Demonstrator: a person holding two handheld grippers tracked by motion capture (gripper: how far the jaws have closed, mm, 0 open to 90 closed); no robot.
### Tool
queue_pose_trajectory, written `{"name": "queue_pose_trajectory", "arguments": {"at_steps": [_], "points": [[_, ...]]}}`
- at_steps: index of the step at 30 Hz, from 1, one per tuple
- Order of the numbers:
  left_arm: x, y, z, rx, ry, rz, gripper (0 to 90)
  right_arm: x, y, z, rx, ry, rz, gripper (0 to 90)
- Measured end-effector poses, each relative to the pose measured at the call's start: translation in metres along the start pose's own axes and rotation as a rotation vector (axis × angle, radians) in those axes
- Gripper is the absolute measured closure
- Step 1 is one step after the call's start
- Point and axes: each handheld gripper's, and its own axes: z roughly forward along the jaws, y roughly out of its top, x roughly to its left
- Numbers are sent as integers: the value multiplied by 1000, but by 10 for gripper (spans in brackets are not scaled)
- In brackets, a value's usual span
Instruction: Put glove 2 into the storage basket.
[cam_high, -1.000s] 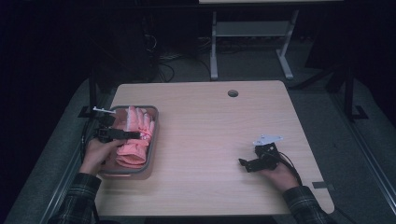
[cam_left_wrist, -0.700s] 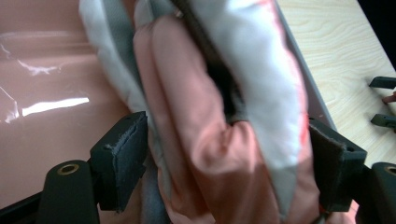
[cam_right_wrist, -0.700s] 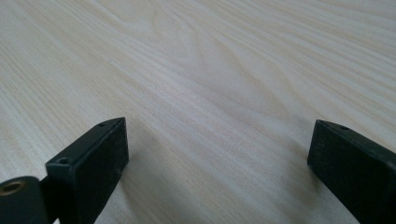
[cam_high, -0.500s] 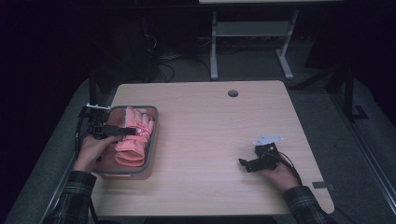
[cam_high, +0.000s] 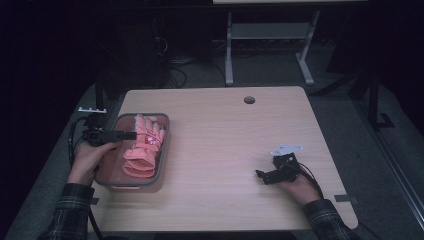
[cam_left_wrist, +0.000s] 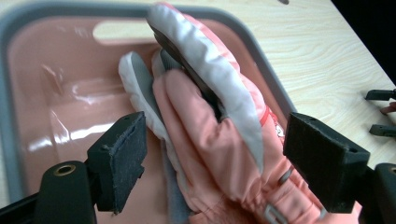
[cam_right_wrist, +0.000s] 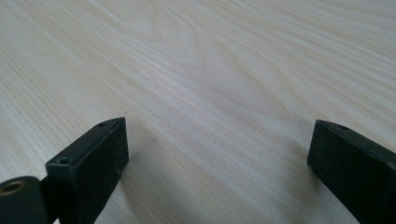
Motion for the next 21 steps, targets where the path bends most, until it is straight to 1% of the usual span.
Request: {"name": "queue_pose_trajectory", "arguments": {"at_steps": [2,6,9,15,21], "points": [[-3,1,-5,-20,-2,17,211,0,0,0,0,0,1,46],[-9,3,-11,-48,-5,67,211,0,0,0,1,0,1,46],[-16,4,-16,-70,-6,106,211,0,0,0,0,0,0,46],[-34,10,-22,-103,-23,172,210,1,-1,-1,8,-3,13,39],[-53,14,-22,-121,-42,218,211,1,-1,-1,9,0,5,26]]}}
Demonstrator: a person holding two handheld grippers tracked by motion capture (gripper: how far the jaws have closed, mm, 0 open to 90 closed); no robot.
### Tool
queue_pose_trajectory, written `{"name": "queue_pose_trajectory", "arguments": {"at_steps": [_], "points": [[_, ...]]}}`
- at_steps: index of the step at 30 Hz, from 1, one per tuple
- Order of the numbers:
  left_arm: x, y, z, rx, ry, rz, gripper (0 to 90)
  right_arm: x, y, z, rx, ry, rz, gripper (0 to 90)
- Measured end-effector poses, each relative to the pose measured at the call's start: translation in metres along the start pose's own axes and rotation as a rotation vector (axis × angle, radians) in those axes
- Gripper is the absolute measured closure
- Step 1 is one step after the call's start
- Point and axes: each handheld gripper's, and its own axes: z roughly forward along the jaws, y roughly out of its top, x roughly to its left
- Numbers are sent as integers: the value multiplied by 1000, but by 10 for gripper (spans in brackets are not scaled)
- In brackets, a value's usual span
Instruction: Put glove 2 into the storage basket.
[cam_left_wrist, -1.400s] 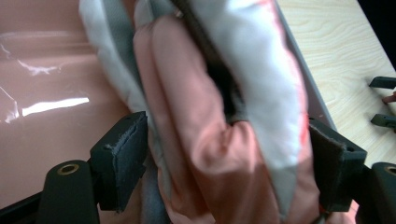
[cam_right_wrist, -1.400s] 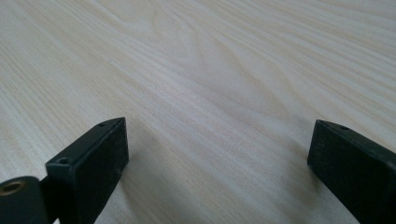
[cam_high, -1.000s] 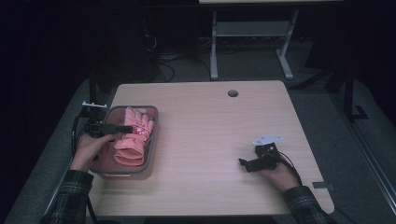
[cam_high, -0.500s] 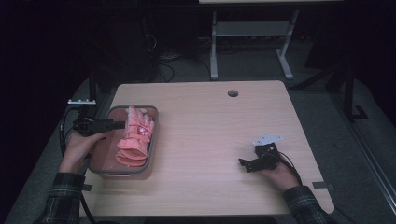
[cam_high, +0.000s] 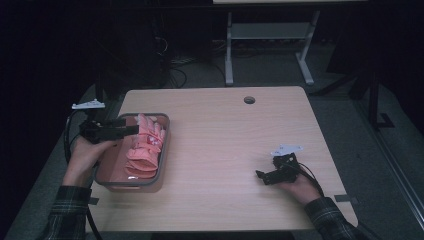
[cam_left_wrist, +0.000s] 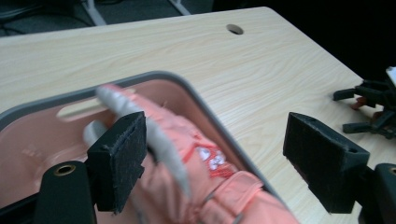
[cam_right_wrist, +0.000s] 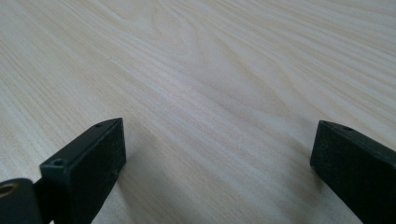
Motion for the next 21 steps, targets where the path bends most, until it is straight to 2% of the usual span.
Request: {"name": "queue_pose_trajectory", "arguments": {"at_steps": [10,14,21], "points": [[-35,7,20,0,-56,80,211,0,0,0,-1,1,-2,24],[-53,6,31,-7,-90,103,211,0,0,0,0,3,-5,24],[-83,2,53,0,-122,158,212,0,0,0,0,3,-5,24]]}}
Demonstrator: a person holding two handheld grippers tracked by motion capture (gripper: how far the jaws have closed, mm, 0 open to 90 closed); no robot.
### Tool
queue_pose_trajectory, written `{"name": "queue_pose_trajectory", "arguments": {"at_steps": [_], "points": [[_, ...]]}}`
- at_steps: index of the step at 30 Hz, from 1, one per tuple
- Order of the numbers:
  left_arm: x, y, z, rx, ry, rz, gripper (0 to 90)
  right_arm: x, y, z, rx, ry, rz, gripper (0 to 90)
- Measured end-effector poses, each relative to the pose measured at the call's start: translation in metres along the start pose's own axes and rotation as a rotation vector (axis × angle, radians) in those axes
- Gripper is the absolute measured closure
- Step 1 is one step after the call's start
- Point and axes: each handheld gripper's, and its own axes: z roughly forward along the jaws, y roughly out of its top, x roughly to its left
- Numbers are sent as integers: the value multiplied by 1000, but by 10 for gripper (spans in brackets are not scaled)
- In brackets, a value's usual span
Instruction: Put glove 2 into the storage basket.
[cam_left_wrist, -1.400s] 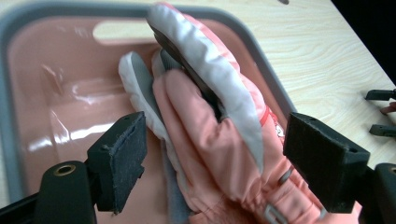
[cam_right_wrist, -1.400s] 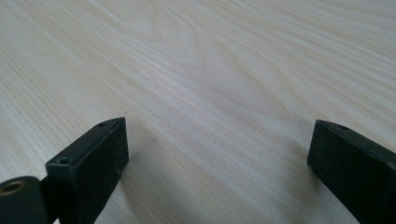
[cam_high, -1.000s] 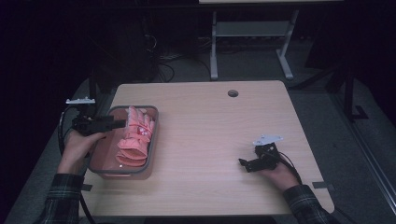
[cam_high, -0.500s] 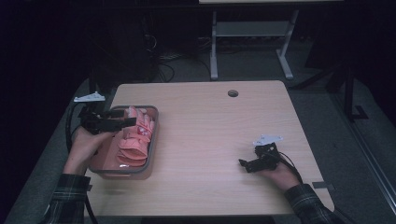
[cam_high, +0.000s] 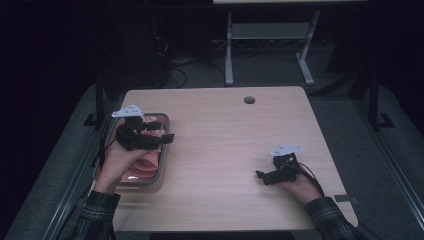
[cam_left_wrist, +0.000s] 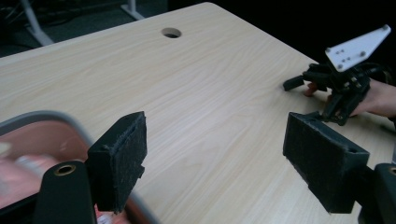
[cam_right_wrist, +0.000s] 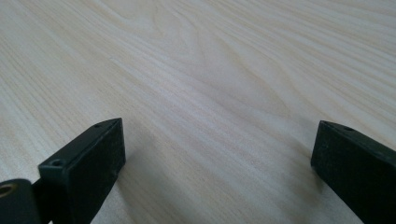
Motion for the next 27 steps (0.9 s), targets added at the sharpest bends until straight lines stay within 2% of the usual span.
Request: {"name": "queue_pose_trajectory", "arguments": {"at_steps": [6,18,22,27], "points": [[-17,-5,18,18,-20,39,213,0,0,0,-1,0,-1,23],[-48,-24,49,38,-57,79,219,0,0,0,-1,0,0,24],[-58,-31,59,63,-54,112,221,0,0,0,-1,0,0,23],[-71,-43,74,93,-72,126,220,0,0,0,-1,1,-1,23]]}}
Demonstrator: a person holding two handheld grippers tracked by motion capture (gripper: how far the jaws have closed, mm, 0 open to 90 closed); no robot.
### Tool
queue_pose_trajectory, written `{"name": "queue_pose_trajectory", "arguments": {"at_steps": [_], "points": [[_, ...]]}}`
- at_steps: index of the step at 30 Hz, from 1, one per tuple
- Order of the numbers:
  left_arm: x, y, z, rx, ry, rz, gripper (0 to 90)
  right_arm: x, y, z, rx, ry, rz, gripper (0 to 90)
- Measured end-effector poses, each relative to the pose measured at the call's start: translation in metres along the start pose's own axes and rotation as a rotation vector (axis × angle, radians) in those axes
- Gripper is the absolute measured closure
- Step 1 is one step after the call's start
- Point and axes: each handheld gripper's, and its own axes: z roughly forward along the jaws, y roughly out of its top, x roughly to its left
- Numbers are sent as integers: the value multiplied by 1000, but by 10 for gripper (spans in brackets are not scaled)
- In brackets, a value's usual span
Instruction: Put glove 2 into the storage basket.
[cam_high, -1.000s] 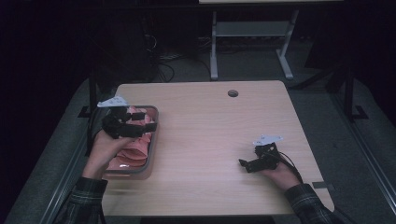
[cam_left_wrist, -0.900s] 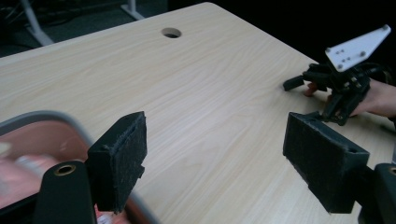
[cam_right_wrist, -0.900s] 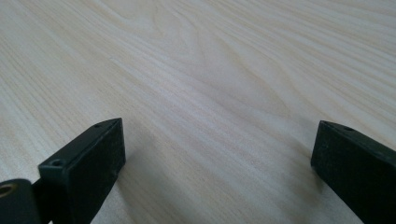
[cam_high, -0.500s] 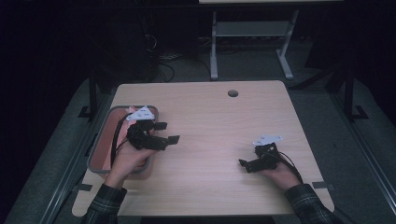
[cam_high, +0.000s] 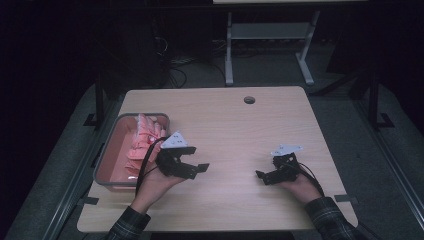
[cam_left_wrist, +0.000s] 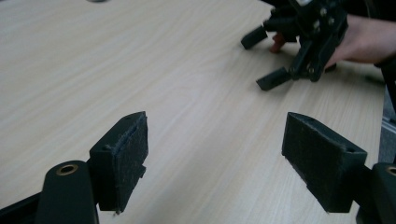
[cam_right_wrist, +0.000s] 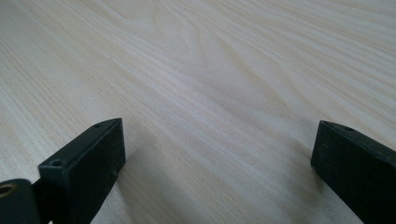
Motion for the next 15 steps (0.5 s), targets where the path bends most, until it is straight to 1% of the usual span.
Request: {"name": "queue_pose_trajectory", "arguments": {"at_steps": [6,8,9,11,12,14,15], "points": [[-11,-13,22,42,-7,28,217,0,0,0,0,0,-1,23],[-14,-16,28,53,-2,33,216,0,0,0,-1,0,-2,23],[-15,-19,32,59,0,42,216,0,0,0,-1,1,-2,23],[-16,-24,38,66,15,52,214,0,0,0,-1,1,-3,23],[-16,-26,40,76,23,65,212,0,0,0,-1,1,-3,24],[-15,-31,44,79,26,59,201,0,0,0,-1,1,-3,24],[-15,-32,46,89,26,62,201,0,0,0,-1,1,-3,23]]}}
